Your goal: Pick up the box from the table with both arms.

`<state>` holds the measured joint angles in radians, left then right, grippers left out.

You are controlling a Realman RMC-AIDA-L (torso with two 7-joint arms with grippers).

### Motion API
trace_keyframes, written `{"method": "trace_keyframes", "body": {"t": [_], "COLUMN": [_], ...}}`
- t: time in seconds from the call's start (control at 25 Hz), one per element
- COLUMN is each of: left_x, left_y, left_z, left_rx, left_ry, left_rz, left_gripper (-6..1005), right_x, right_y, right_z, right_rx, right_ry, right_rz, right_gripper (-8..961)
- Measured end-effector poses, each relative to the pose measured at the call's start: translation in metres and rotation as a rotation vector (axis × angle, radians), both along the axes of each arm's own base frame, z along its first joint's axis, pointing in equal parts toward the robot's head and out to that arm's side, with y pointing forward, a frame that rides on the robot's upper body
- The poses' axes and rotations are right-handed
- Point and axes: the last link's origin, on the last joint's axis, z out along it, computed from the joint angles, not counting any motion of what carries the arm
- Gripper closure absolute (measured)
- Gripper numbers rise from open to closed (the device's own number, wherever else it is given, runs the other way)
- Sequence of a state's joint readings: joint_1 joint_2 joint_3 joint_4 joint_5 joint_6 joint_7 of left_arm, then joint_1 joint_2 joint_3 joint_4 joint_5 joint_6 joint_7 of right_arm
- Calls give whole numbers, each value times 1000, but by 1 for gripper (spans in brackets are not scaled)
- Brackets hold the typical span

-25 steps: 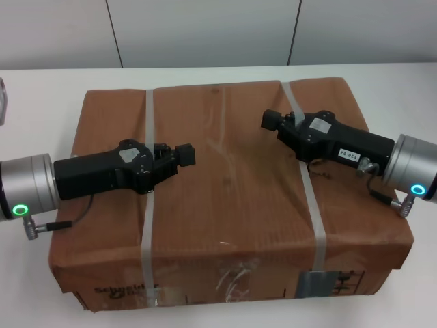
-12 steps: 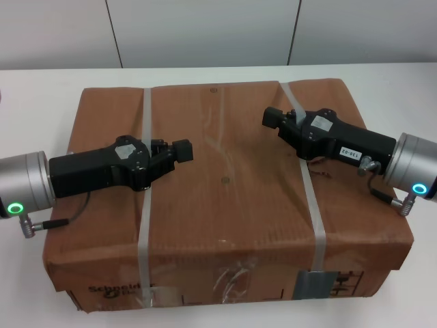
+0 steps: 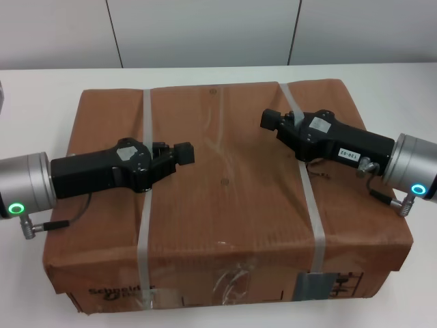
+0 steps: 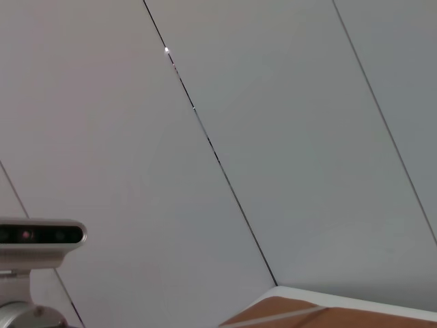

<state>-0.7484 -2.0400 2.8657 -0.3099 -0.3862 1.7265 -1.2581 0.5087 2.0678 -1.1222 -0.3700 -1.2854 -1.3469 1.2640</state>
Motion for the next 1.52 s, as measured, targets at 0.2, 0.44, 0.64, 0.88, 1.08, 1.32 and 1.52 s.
{"method": "trace_keyframes", "body": {"t": [0.2, 0.44, 0.64, 0.88, 1.08, 1.32, 1.52], "left_x": [-2, -7, -6, -5, -4, 0, 0], "left_y": [2, 3, 4, 5, 4, 2, 2], "left_z": [1, 0, -1, -1, -1, 1, 1], "left_rx": [-18, -35, -43, -44, -44, -44, -43], "left_ry": [21, 58, 68, 69, 66, 44, 42], "left_rz": [22, 47, 51, 46, 35, 4, 3], "left_gripper": [944, 944, 944, 944, 944, 944, 944], "right_x": [-1, -1, -2, -1, 0, 0, 0], "right_y": [1, 0, -1, -1, -2, -2, -2], "right_z": [-1, -3, -3, -3, -3, -3, -3], "right_rx": [2, -6, -5, -3, -2, -1, 0], "right_ry": [-8, -20, -23, -24, -23, -22, -22], "right_rz": [12, 19, 25, 28, 24, 24, 23], "right_gripper": [946, 946, 946, 946, 946, 946, 946]}}
